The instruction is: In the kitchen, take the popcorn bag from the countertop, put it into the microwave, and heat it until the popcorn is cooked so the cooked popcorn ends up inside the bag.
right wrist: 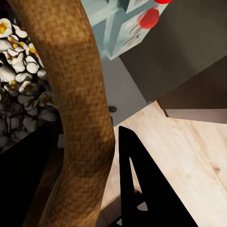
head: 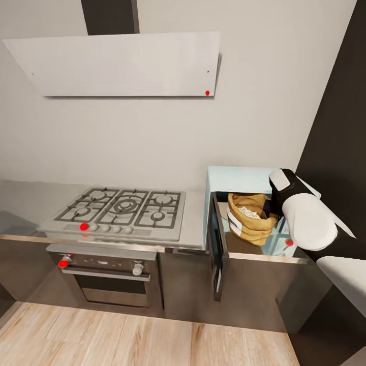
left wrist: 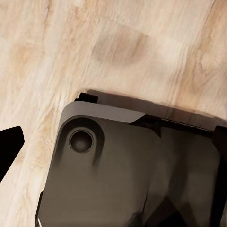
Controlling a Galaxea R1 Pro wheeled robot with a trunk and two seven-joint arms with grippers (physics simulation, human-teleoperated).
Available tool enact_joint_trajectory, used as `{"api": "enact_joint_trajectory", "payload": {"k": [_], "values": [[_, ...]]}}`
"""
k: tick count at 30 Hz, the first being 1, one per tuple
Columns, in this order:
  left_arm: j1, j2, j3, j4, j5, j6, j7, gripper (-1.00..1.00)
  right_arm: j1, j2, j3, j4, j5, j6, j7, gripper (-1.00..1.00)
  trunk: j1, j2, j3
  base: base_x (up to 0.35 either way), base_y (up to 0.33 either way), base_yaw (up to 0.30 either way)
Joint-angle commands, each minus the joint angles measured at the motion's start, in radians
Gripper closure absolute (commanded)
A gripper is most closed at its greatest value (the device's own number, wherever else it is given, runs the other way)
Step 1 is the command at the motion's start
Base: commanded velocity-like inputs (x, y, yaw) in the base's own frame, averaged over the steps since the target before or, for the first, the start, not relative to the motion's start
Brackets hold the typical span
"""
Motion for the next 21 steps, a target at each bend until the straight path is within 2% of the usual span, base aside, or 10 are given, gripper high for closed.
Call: {"api": "enact_joint_trajectory", "payload": {"k": [1,8,21], "values": [[-0.001,0.0,0.0,0.001,0.007,-0.003,0.0,-1.0,-0.002,0.0,0.0,-0.005,-0.01,-0.004,-0.006,1.0,0.0,-0.001,-0.001,0.001,0.0,0.0],[-0.001,0.001,0.0,0.001,0.01,-0.003,-0.001,-1.0,-0.002,-0.001,-0.001,-0.005,-0.01,-0.004,-0.005,1.0,0.0,-0.001,-0.001,0.181,-0.078,0.0],[-0.001,0.001,0.0,0.001,0.01,-0.003,-0.003,-1.0,-0.002,0.0,0.0,-0.005,-0.01,-0.004,-0.006,1.0,0.0,-0.001,-0.001,0.028,-0.003,0.0]]}}
